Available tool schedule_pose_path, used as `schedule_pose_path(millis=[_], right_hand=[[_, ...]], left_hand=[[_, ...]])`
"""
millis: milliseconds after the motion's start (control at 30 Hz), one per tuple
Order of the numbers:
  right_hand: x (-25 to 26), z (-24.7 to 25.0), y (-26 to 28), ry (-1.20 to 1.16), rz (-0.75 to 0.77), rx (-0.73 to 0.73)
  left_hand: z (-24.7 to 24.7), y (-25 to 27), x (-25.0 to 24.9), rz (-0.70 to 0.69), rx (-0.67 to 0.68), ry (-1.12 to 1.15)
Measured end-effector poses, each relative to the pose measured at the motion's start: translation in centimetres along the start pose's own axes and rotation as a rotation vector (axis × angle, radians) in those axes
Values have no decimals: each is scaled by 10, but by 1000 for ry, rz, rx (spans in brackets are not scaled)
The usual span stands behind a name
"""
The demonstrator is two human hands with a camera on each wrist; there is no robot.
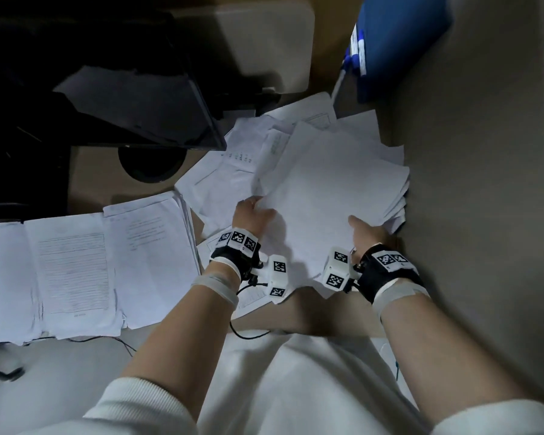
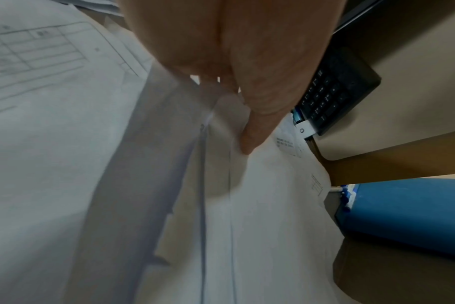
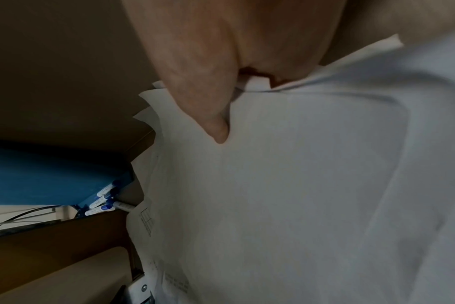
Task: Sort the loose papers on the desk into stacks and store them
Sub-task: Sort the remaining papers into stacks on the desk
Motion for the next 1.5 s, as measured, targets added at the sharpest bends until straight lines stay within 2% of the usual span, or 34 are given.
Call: schedule_pose_path(millis=[167, 300, 367, 433, 533, 700, 833, 900, 1033, 1133, 1233, 1367, 1500], right_hand=[[22, -12, -9, 35, 135, -77], [38, -32, -16, 69, 301, -36], [41, -42, -18, 110, 331, -10], [43, -48, -22, 168, 345, 0], [44, -52, -26, 225, 326, 13], [40, -44, -33, 297, 286, -16], [34, -36, -46, 324, 257, -62], [35, -36, -37, 229, 272, -76], [34, -42, -35, 95, 219, -25], [38, -45, -35, 164, 216, 7], [38, -51, -33, 258, 241, 95], [34, -64, -19, 318, 315, 222], [31, -77, -3, 386, 427, 367]], left_hand=[[-1, -21, -3, 6, 2, 8], [3, -41, 11, -19, -119, 174], [10, -42, 9, -7, -129, 238], [10, -40, 6, 29, -59, 266], [6, -32, 3, 65, 75, 141], [7, -22, 6, 120, 57, -13], [-1, -29, 7, 125, 180, -3], [-6, -32, 9, 126, 197, -36], [-18, -30, 14, 105, 263, -195], [-21, -27, 19, 98, 282, -196], [-27, -23, 26, 127, 366, -145], [-24, -22, 21, 105, 237, 91], [-17, -22, 31, 178, 218, 37]])
Point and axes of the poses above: each hand's wrist, its own y-axis away from the middle knuckle, its own z-axis out of the back of the hand, x = y × z, the point moved 6 cm from there along -y, towards the middle knuckle, and after that the axes turned 4 degrees about -y, right-handed, at the moved point
